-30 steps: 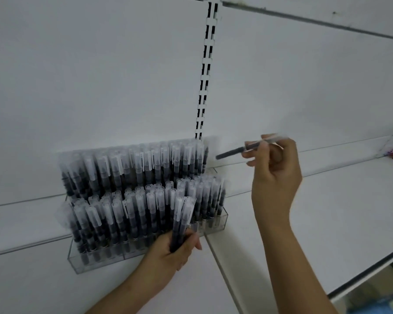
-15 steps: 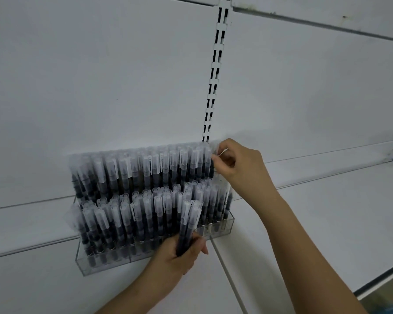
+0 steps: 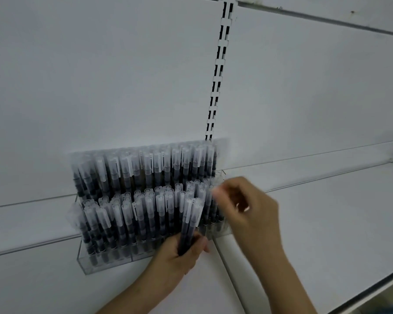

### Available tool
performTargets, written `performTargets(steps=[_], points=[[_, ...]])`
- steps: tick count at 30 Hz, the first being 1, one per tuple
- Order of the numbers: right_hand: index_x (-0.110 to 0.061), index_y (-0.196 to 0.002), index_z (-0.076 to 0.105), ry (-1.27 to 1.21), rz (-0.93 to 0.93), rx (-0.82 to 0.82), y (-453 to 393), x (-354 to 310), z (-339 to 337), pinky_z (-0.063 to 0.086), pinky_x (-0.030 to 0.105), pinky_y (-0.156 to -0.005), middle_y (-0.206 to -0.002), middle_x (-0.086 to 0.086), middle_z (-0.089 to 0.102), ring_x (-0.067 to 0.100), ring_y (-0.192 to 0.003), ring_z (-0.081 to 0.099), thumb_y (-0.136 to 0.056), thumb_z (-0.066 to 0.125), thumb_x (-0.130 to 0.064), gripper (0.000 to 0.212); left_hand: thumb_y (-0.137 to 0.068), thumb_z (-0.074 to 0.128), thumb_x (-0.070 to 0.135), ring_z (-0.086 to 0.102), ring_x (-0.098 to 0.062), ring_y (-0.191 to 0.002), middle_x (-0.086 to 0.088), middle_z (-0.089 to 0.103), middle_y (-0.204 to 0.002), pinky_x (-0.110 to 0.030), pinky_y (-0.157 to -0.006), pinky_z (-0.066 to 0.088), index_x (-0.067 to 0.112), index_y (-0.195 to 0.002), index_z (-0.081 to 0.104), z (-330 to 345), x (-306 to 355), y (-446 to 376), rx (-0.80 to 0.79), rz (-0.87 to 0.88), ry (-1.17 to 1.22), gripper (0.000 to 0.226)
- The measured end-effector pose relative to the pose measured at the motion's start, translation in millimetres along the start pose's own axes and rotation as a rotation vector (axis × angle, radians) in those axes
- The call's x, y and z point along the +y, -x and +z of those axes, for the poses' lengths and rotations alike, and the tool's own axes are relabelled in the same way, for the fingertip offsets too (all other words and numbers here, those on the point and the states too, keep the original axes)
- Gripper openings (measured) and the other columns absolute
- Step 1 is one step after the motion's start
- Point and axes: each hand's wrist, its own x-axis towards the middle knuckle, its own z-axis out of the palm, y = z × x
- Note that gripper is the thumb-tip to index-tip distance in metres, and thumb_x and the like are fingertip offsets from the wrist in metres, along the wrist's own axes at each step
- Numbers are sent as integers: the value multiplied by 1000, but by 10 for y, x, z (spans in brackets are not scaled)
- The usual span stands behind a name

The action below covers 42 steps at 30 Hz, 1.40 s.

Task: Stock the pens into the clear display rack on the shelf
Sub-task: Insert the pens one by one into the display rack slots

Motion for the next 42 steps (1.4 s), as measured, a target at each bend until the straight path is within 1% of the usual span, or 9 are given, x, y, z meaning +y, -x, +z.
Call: performTargets(steps=[5,10,14,17,20,25,30,38,42], points=[[-33,-91,64,-83,14,-177,228,161,260,51,19,-62,-81,-15,67,13,-73,65,-83,70,-39,12,-77,59,50,35,-11,-43,2,41,-47,-27,-48,30,26,-60,62,8,42,-5,12,36,-11,30],[-27,-82,66,-115,106,-151,242,208,199,46,12,-60,-74,-15,68,6,-69,65,-85,73,-20,10,-86,55,38,34,-10,-44,1,40,-51,-24,-46,29,7,-83,59,19,7,-4,22,39,15,31],[-25,-78,65,-178,149,32,138,181,44,44,17,-58,-69,-12,65,6,-59,60,-86,72,-16,13,-92,50,35,31,-8,-43,4,36,-49,-22,-45,26,1,-81,57,24,-11,-2,22,61,57,36],[-22,-85,63,-307,120,314,-88,87,-206,49,31,-63,-76,-1,69,16,-67,66,-91,66,-14,10,-93,46,34,29,-8,-44,2,33,-50,-20,-46,26,1,-79,56,36,12,7,20,56,73,37],[-22,-93,60,-321,65,410,-340,-28,-360,56,38,-73,-85,-5,72,13,-80,71,-96,60,-14,8,-91,43,33,30,-9,-44,0,34,-51,-20,-45,28,-2,-81,56,38,17,3,30,72,57,38],[-19,-97,58,-285,2,389,-582,-110,-405,57,45,-80,-87,-6,73,14,-85,71,-98,57,-15,4,-93,42,33,30,-10,-44,-3,33,-52,-20,-45,29,-4,-83,55,40,-4,1,32,84,55,41],[-21,-97,58,-225,-34,352,-586,-127,-322,57,37,-80,-84,-8,72,11,-85,71,-97,58,-16,5,-94,43,34,28,-11,-44,-3,32,-52,-19,-45,29,-3,-83,56,36,-27,-16,46,89,69,41],[-23,-96,57,-94,20,126,-638,86,-178,57,40,-83,-86,-9,72,7,-83,70,-98,55,-17,7,-94,42,30,30,-10,-44,-3,33,-52,-19,-45,30,-1,-81,56,31,-38,-23,35,99,61,36],[-21,-97,56,-20,-46,49,-695,78,-231,55,28,-82,-88,-9,71,6,-83,70,-100,53,-18,5,-92,43,30,28,-9,-44,-2,31,-52,-20,-44,27,-3,-81,55,35,-31,-28,27,78,85,37]])
